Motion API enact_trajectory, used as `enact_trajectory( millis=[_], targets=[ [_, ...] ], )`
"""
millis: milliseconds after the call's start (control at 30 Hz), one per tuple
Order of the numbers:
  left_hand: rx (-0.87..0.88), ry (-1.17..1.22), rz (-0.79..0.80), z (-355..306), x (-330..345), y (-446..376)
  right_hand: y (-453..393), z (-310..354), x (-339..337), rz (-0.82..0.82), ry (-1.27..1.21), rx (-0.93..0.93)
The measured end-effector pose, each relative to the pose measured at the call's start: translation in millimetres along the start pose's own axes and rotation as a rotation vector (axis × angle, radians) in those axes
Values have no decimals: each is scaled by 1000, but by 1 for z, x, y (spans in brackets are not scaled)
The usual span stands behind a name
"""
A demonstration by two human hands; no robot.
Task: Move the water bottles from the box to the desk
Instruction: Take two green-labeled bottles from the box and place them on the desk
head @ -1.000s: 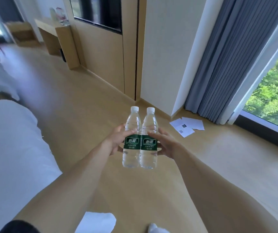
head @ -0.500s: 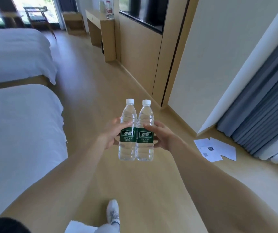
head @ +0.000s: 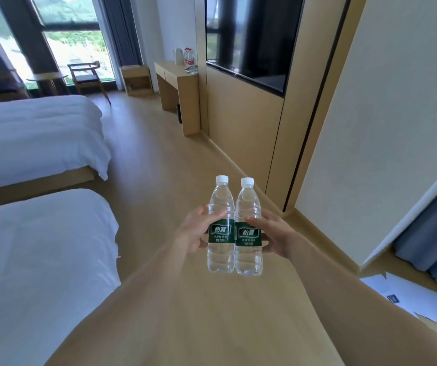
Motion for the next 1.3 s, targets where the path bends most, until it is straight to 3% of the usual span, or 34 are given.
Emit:
enact_trajectory(
  millis=[400, 900, 1300],
  targets=[
    [6, 38, -42, -37, -59, -147, -151, 87, 20, 85, 14, 0],
    [16, 87, -360, -112, -132, -347, -379, 248, 54, 326, 182, 25],
    [-4, 149, -415, -122, -197, -457, -505, 304, 95, 377, 248, 95]
  ],
)
Point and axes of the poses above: each hand's wrist, its own y-axis away from the middle knuckle, its own x-axis out of the palm, z = x × y, the point moved 6 cm from there along -y, towards the middle knuckle, and after that the axes turned 9 degrees about x, right-handed, at the moved point
